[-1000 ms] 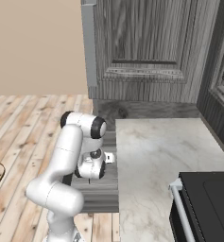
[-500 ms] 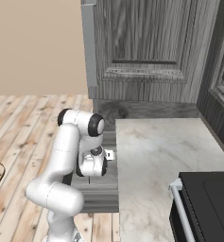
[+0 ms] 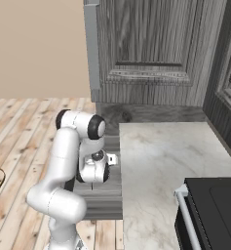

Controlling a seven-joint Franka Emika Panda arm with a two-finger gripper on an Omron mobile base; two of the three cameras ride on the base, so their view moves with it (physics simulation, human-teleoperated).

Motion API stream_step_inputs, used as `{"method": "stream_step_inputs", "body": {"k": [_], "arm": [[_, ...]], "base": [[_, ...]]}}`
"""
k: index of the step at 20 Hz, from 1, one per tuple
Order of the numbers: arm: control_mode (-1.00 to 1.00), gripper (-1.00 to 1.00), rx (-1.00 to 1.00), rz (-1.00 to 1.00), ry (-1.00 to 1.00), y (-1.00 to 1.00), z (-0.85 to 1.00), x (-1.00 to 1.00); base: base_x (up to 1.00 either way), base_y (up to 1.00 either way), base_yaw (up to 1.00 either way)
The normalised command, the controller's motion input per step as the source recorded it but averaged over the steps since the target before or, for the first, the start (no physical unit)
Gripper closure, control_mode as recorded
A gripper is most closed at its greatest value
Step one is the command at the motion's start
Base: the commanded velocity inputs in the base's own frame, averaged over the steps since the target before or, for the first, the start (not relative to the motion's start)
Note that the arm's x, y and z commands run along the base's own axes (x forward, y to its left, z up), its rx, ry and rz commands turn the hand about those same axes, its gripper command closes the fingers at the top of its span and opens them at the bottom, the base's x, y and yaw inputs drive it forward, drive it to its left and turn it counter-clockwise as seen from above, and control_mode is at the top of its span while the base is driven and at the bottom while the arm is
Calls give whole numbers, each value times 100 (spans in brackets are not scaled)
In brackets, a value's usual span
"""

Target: Organize the utensils by type. Pick up the wooden spoons from the counter and place them in the open cabinet. Then pick up the metallic utensils from the counter and place them in the open drawer.

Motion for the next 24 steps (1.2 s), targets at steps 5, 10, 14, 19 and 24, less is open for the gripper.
{"method": "stream_step_inputs", "body": {"k": [5,10,14,19,24], "arm": [[-100,-100,-3,0,-1,24,35,2],[-100,-100,4,0,-7,11,-16,-4],[-100,-100,12,0,-40,1,-20,-19],[-100,-100,22,-4,-48,-6,-8,-14],[-100,-100,10,-16,-8,-3,-1,-8]], "base": [[0,0,0],[0,0,0],[0,0,0],[0,0,0],[0,0,0]]}}
